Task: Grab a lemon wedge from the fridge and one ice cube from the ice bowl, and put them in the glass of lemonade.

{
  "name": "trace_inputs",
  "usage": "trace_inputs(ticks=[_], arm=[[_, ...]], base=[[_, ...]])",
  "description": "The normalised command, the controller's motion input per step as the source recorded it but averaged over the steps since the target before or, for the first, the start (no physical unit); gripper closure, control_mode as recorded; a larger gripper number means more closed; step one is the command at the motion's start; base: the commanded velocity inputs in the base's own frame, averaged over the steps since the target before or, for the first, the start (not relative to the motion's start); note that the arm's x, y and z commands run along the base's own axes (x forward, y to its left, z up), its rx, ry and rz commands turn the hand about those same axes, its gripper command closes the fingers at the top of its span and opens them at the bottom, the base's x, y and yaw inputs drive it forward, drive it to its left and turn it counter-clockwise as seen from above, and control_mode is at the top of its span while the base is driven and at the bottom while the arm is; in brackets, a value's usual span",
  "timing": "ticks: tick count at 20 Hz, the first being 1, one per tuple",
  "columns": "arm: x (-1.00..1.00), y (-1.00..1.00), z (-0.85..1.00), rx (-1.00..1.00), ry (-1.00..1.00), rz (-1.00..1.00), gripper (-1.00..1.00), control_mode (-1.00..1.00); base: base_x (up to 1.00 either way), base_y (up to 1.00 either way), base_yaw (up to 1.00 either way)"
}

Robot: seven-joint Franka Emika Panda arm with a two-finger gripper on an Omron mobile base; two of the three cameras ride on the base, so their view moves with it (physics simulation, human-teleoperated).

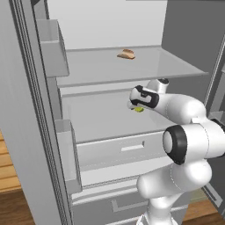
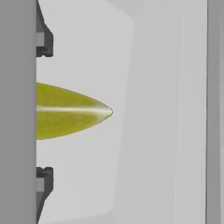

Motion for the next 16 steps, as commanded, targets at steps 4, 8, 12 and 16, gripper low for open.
trace_inputs(ticks=[4,8,12,16], arm=[[-0.04,0.00,-0.12,0.00,0.00,0.01,-1.00,-1.00],[-0.03,0.02,-0.12,0.00,0.00,0.00,-1.00,-1.00],[-0.03,0.01,-0.17,0.00,0.00,0.00,-1.00,-1.00],[-0.23,0.00,-0.17,0.00,0.00,0.00,-1.00,-1.00]], base=[[0.00,0.00,0.00],[0.00,0.00,0.00],[0.00,0.00,0.00],[0.00,0.00,0.00]])
